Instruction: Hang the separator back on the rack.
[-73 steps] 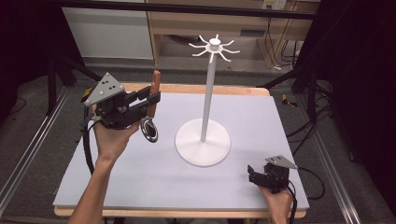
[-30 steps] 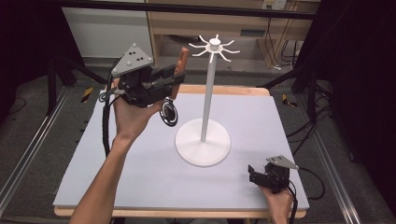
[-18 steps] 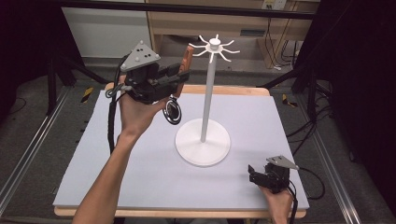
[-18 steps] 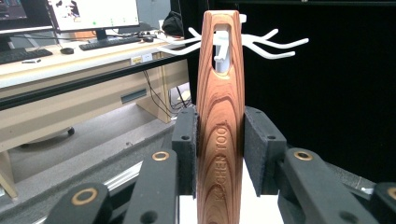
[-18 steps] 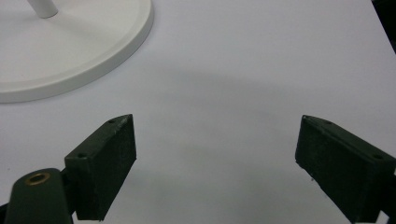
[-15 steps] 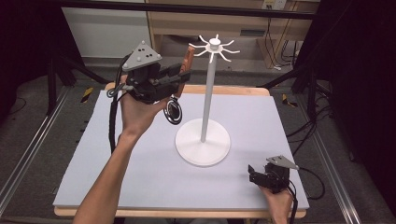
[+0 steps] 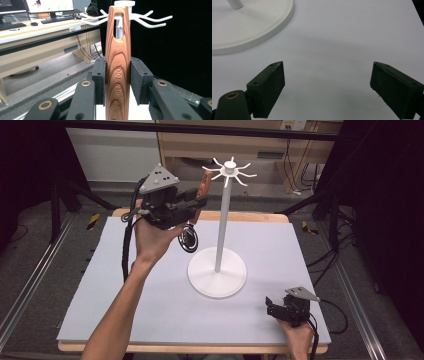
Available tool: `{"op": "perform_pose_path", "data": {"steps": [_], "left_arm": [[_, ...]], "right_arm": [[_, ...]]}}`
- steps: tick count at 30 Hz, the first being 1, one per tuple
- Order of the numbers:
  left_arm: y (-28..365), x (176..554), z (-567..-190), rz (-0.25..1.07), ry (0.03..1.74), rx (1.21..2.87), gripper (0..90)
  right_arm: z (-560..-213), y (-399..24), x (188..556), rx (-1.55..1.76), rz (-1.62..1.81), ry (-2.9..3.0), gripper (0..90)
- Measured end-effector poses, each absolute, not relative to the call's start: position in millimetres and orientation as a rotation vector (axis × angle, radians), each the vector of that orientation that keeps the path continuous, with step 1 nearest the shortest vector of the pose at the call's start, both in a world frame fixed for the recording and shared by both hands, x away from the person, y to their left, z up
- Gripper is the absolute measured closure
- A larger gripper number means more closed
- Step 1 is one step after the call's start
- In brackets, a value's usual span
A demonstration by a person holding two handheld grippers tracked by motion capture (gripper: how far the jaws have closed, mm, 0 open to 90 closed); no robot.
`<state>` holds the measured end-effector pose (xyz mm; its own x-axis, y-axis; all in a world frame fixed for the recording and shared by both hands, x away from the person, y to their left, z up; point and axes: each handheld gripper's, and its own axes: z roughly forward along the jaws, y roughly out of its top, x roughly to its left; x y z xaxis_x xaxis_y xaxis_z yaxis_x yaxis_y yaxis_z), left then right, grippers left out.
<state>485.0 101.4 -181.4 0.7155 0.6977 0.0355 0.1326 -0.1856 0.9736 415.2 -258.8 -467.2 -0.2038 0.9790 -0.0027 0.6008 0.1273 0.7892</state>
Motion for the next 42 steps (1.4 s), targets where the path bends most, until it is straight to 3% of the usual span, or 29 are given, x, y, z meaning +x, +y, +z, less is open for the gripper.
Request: {"op": "perform_pose_path", "data": {"steps": [29, 42], "left_arm": [[88, 495, -198, 0.571, 0.675, 1.699, 65.3], [98, 493, -208, 0.574, 0.681, 1.71, 54.7]], "right_arm": [[-468, -257, 415, 1.524, 0.911, 1.88, 12.8], [-468, -257, 415, 1.524, 0.907, 1.885, 12.8]]}}
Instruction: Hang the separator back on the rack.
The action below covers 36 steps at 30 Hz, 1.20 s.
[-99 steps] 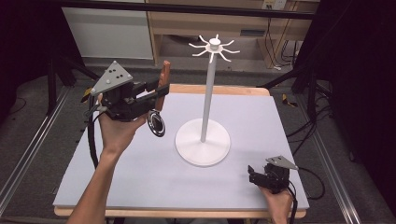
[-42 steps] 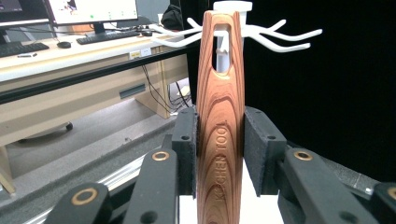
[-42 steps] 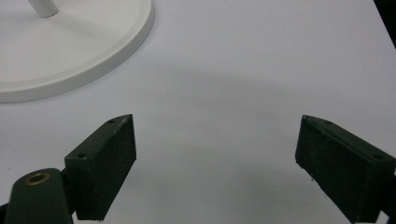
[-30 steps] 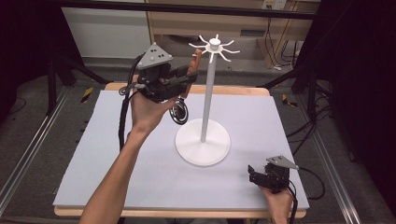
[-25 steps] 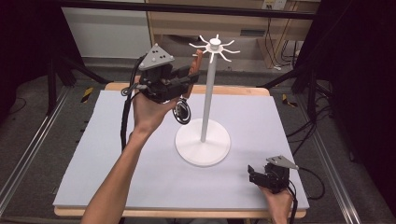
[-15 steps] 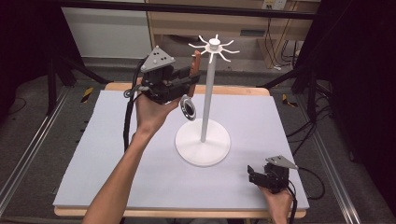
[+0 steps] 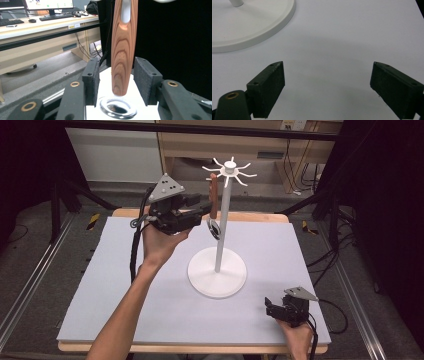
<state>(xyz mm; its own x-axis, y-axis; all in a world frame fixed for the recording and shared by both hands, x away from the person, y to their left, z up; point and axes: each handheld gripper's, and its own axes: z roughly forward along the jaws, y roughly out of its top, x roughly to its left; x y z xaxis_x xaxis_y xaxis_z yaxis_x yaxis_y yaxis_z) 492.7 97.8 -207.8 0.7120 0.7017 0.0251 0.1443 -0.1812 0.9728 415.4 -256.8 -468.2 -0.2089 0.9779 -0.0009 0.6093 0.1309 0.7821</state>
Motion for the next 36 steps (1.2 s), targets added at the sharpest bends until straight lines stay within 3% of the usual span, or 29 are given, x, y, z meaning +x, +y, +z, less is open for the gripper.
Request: {"op": "perform_pose_path", "data": {"steps": [12, 36], "left_arm": [[134, 475, -240, 0.592, 0.685, 1.705, 49.4], [206, 448, -350, 0.55, 0.852, 1.801, 46.1]], "right_arm": [[-470, -256, 416, 1.517, 0.897, 1.891, 12.4], [-473, -256, 414, 1.541, 0.883, 1.888, 11.0]]}}
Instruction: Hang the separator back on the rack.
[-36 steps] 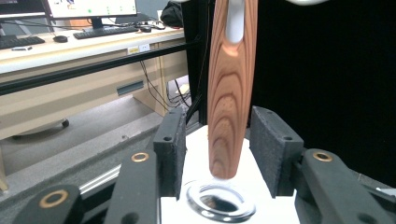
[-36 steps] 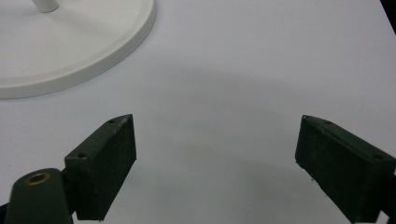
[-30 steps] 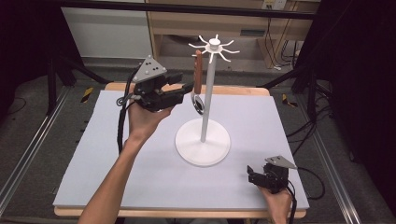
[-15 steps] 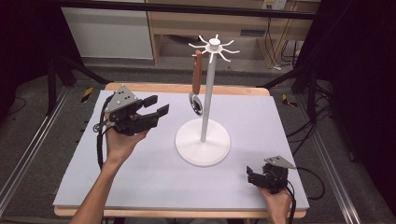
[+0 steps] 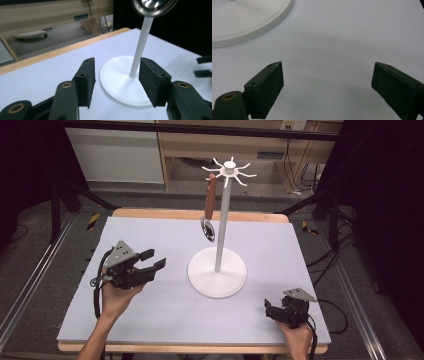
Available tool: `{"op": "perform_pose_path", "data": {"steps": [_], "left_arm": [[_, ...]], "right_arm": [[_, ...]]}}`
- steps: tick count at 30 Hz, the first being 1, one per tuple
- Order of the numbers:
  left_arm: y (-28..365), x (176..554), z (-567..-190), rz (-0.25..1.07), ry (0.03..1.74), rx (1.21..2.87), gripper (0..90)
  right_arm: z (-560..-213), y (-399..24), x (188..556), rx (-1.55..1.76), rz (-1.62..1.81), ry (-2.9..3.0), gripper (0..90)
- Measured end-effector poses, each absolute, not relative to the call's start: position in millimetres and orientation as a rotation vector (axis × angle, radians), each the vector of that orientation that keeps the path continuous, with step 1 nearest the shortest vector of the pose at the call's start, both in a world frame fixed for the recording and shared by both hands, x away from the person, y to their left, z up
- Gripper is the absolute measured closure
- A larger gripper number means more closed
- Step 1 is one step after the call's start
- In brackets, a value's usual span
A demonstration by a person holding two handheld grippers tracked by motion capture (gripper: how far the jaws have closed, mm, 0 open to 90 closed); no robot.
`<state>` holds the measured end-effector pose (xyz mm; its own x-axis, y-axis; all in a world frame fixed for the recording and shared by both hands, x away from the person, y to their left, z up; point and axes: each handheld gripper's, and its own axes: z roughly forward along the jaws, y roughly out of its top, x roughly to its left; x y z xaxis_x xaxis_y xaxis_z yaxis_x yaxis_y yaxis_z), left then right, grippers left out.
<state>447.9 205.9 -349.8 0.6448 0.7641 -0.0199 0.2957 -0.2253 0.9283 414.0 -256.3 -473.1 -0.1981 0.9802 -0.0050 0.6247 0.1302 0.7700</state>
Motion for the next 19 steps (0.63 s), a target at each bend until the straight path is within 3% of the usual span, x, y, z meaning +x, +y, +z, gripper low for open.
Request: {"op": "perform_pose_path", "data": {"steps": [19], "left_arm": [[247, 439, -424, 0.536, 1.053, 1.898, 42.2]], "right_arm": [[-476, -261, 414, 1.572, 0.861, 1.886, 9.1]]}}
